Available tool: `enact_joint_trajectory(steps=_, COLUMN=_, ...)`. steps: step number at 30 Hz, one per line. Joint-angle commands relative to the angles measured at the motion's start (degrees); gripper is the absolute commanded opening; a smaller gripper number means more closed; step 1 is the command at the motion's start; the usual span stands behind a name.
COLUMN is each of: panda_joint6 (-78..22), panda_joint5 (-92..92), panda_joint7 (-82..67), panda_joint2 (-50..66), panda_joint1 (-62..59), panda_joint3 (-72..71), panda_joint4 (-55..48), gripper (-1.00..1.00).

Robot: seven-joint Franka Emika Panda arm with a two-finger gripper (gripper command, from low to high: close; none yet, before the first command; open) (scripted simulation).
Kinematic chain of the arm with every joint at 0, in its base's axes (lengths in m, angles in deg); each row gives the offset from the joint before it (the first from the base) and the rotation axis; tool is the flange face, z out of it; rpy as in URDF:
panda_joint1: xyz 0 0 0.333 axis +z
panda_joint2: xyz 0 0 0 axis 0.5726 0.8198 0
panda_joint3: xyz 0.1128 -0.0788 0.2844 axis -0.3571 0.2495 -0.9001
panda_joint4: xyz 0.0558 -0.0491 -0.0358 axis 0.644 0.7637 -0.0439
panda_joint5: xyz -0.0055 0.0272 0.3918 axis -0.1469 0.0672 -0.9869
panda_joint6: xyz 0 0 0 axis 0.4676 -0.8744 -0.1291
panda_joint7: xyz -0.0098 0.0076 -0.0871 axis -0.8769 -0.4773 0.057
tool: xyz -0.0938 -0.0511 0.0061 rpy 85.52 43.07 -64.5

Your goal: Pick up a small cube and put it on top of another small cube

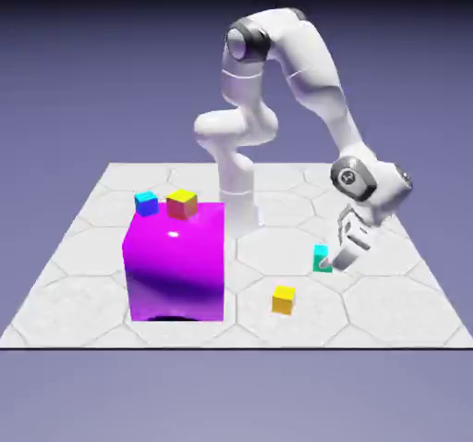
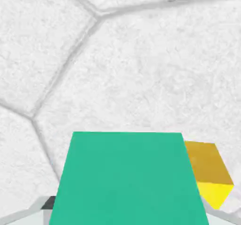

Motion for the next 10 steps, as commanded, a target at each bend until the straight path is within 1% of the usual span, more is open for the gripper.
enact_joint_trajectory(steps=1, panda_joint6=-1.11, panda_joint5=-0.98, panda_joint7=0.02, panda_joint2=0.29, panda_joint1=-2.08, panda_joint3=0.69, panda_joint4=-1.46, gripper=-1.00)
enact_joint_trajectory(steps=3, panda_joint6=-2.08, panda_joint5=-1.97, panda_joint7=-0.02, panda_joint2=0.54, panda_joint1=-3.84, panda_joint3=1.27, panda_joint4=-2.70, gripper=-1.00)
enact_joint_trajectory(steps=6, panda_joint6=5.39, panda_joint5=2.27, panda_joint7=2.95, panda_joint2=5.12, panda_joint1=-4.37, panda_joint3=3.57, panda_joint4=0.85, gripper=-1.00)
enact_joint_trajectory(steps=7, panda_joint6=6.31, panda_joint5=2.79, panda_joint7=3.32, panda_joint2=5.68, panda_joint1=-4.43, panda_joint3=3.85, panda_joint4=1.29, gripper=-1.00)
enact_joint_trajectory(steps=8, panda_joint6=6.31, panda_joint5=2.79, panda_joint7=3.32, panda_joint2=5.68, panda_joint1=-4.43, panda_joint3=3.85, panda_joint4=1.29, gripper=1.00)
enact_joint_trajectory(steps=9, panda_joint6=6.31, panda_joint5=2.79, panda_joint7=3.32, panda_joint2=5.68, panda_joint1=-4.43, panda_joint3=3.85, panda_joint4=1.29, gripper=1.00)
enact_joint_trajectory(steps=10, panda_joint6=3.82, panda_joint5=1.38, panda_joint7=2.33, panda_joint2=4.16, panda_joint1=-4.26, panda_joint3=3.08, panda_joint4=0.11, gripper=1.00)
